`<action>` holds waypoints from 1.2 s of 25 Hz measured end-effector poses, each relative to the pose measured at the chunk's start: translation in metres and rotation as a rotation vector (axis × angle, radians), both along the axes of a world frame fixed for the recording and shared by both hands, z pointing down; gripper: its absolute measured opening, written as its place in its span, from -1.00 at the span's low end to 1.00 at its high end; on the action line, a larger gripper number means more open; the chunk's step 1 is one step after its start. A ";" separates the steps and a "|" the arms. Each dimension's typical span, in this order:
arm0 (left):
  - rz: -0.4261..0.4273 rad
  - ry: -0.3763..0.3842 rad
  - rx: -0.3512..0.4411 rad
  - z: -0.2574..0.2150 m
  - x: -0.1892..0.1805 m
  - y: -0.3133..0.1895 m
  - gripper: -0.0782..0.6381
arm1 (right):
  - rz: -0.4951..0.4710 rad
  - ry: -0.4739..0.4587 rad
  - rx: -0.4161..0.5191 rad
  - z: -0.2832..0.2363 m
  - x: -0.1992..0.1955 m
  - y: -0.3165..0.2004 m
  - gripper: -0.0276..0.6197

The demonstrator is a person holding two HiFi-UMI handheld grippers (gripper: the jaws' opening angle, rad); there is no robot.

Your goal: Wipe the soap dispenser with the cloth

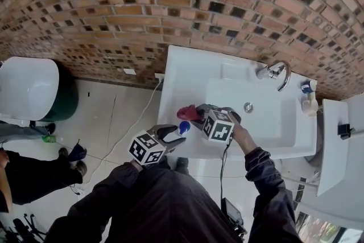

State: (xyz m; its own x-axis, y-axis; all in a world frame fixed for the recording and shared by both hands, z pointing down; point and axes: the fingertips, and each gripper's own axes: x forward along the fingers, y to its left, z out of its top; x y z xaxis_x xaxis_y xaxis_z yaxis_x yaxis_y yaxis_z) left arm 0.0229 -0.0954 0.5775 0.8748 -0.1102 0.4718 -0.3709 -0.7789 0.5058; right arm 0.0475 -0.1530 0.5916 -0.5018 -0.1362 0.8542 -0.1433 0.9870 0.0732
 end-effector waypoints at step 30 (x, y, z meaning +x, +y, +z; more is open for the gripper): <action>-0.107 0.060 0.197 -0.077 -0.042 0.012 -0.19 | 0.755 -0.648 -0.015 -0.108 0.035 0.070 -0.69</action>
